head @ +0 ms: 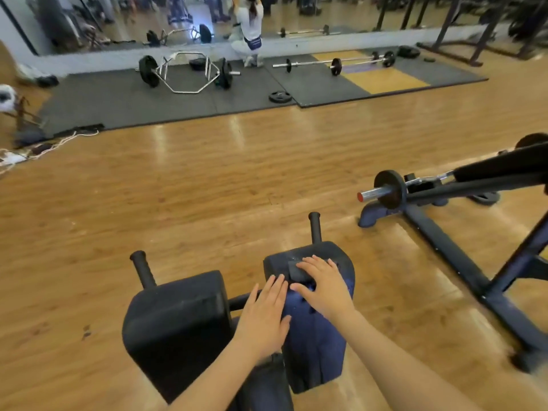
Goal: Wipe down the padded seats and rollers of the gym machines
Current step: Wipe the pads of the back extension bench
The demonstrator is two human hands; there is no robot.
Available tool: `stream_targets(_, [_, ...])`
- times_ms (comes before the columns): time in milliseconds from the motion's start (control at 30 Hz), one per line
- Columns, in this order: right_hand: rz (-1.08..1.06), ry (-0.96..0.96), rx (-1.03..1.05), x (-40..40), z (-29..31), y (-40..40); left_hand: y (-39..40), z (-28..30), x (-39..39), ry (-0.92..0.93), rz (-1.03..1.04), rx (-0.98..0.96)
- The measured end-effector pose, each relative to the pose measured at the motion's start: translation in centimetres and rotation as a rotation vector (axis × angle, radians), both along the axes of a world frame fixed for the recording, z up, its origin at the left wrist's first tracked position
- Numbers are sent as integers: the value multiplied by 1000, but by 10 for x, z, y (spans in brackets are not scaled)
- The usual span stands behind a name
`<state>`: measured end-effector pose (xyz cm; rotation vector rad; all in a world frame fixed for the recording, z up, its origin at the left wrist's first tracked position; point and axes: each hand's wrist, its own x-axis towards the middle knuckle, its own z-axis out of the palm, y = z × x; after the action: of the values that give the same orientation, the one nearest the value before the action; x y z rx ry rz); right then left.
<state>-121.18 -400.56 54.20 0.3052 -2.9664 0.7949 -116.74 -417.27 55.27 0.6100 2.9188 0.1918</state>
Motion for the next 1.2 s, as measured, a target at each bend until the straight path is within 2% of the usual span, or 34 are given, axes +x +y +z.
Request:
stream_targets(167, [-68,303,-44,-1,-32,1,17,-34,10,132,143,164])
stream_targets(267, [-78,367,-50,0,-39,-2,25,-44,13,187,188,215])
stream_targets(433, [-16,460,2,-4,-44,2,-6,-35,11,285,166,15])
stream_targets(600, [19,576,50,-12,-53,7,-84,-45,24,482,297,-119])
stream_targets(767, [28,649,67,-17,-60,9,-103,-65,28,483,385,-75])
stream_targets(900, [31,687,62,-17,-61,9,-103,-72,26,583,388,-55])
stream_targets(1067, [27,688,22,-10,-57,6,-104,-76,23,608,386,-60])
stream_targets(1200, [207,721,126,-9,-56,-19,-105,-79,23,632,386,-68])
